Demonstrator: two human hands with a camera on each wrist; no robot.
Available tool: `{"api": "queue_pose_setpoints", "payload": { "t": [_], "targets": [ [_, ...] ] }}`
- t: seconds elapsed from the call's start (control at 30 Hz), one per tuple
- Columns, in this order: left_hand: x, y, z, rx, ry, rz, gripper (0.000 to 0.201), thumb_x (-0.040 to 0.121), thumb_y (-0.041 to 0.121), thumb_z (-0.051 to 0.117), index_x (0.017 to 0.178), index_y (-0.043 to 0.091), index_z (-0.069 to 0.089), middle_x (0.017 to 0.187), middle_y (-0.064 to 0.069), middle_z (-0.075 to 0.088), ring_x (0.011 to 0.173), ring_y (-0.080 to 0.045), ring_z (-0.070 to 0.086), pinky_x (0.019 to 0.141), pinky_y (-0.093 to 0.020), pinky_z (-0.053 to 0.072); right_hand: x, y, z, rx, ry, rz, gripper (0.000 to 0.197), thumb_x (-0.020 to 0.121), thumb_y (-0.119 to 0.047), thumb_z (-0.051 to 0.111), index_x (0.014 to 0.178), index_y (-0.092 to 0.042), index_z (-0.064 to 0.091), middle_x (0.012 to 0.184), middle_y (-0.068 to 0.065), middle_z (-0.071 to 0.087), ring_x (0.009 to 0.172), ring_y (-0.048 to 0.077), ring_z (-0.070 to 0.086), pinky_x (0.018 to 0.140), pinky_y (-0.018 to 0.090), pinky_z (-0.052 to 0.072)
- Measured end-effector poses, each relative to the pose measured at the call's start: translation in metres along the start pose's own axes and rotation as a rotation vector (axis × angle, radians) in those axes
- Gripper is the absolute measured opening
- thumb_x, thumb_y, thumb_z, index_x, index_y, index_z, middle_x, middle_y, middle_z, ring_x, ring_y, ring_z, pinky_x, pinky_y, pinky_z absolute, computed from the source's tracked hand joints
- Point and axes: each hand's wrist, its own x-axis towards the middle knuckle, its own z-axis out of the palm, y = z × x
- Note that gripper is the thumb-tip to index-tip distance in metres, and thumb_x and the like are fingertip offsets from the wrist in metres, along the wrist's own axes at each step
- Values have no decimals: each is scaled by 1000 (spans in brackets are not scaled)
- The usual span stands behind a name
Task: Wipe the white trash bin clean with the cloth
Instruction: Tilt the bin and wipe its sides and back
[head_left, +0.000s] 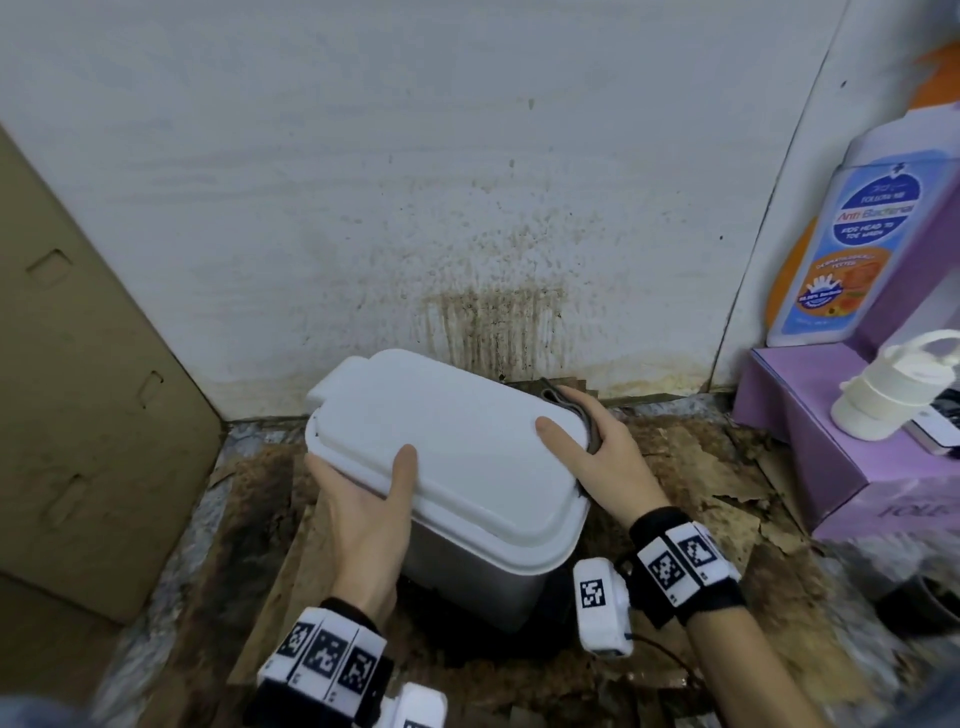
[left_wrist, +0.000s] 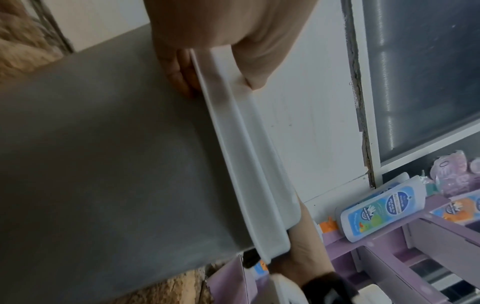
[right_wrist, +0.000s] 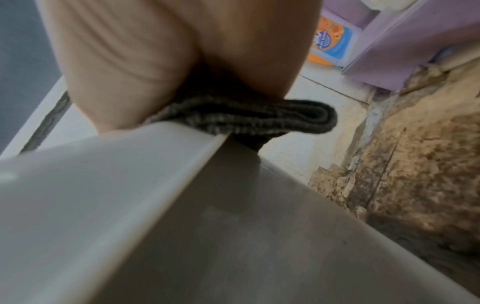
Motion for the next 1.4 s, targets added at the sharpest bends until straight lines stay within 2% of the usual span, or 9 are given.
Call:
{"api": "queue_pose_setpoints", "payload": {
  "t": [0.1,0.23,0.47,0.57,0.7,0.83,0.97,1.23,1.4],
  "targets": [
    [16,4,-6,24,-65,25,82,92,36,73,155,39,22,144,13,53,125,-6,56,106,-40,48,-14,2,14,16,110,25,66,75,-81,61,135,-56,48,139,-19,52,138,15,43,111,52,42],
    [31,8,-13,25,-140,-14,81,91,40,73,156,37,25,143,15,53,125,-6,55,106,-40,49,-36,-7,31,17,244,69,59,86,-65,64,140,-49,46,134,-11,50,139,16,34,114,47,36],
    [33,0,-15,57,-235,-50,76,93,43,68,156,40,25,128,35,50,117,12,51,103,-35,48,-49,-13,40,-78,285,124,58,90,-57,63,143,-40,44,129,-4,47,132,14,30,106,38,33],
    [30,-1,-14,69,-214,-48,74,95,45,66,156,39,24,132,32,50,120,10,52,106,-36,48,-50,-14,41,-107,252,127,57,91,-58,61,143,-42,43,127,-4,47,130,13,30,104,36,32],
    [12,1,-7,90,-180,-50,74,101,43,57,160,29,16,136,23,47,109,15,52,89,-14,47,-42,-8,32,-75,185,119,56,89,-64,59,140,-45,45,132,-9,51,136,15,35,109,38,34],
    [-4,-4,-3,110,-166,-76,74,97,50,60,154,21,24,139,10,53,112,2,57,84,-17,49,-32,-8,21,40,55,96,56,88,-67,61,139,-46,50,139,-20,54,133,9,48,113,47,42],
    [-23,-13,4,196,-147,-16,105,72,80,69,154,37,20,146,7,43,133,-18,49,107,-46,47,-22,-15,15,109,-32,100,56,88,-54,68,140,-41,53,135,-23,58,125,3,56,110,43,47],
    [-22,-17,5,148,-173,-41,107,71,75,70,155,46,10,145,9,36,134,-20,45,113,-46,43,-21,-15,14,69,-73,100,60,83,-56,74,138,-48,52,136,-22,57,125,9,57,106,45,51],
    [-14,-10,-4,74,-254,3,95,79,65,74,155,45,22,143,14,50,134,-16,51,108,-50,48,-34,-10,25,81,40,68,61,83,-60,73,139,-47,51,138,-23,55,129,8,53,109,47,47]
  ]
}}
